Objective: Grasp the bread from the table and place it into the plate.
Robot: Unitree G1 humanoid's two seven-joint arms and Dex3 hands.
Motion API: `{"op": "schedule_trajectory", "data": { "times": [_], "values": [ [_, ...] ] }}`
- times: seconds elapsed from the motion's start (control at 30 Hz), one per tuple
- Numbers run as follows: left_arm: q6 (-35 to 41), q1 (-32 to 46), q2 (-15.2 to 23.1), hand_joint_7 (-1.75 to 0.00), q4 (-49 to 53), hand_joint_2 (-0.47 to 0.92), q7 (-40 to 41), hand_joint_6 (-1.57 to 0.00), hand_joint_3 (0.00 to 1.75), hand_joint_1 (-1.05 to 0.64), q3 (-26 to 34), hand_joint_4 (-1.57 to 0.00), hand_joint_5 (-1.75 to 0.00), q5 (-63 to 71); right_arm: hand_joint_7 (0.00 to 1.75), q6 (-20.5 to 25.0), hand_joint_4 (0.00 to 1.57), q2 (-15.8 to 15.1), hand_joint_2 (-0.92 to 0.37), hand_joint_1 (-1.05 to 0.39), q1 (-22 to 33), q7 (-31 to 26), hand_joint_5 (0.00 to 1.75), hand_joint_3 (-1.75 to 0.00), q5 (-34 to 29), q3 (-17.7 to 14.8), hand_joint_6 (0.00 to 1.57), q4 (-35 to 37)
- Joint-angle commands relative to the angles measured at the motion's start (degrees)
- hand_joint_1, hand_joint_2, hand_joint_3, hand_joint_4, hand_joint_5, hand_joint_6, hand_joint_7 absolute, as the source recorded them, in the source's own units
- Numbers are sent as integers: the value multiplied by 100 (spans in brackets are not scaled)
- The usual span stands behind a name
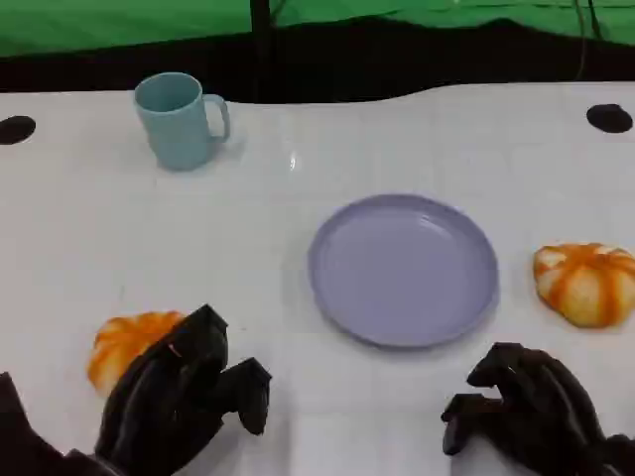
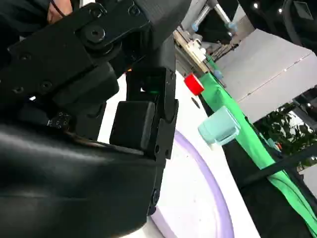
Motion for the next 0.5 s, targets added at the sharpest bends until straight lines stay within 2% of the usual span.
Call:
{"op": "schedule_trajectory", "data": {
  "times": [0.03,0.5],
  "values": [
    [1,16,59,-157,-7,92,-35,-73,11,-71,45,-89,-175,16,40,23,157,-24,-72,-104,27,-76,74,0,50,-38,157,-103],
    [0,17,58,-154,-10,92,-33,-74,11,-71,47,-89,-175,20,40,30,157,-25,-72,-104,34,-96,74,0,54,-29,157,-120]
  ]
}}
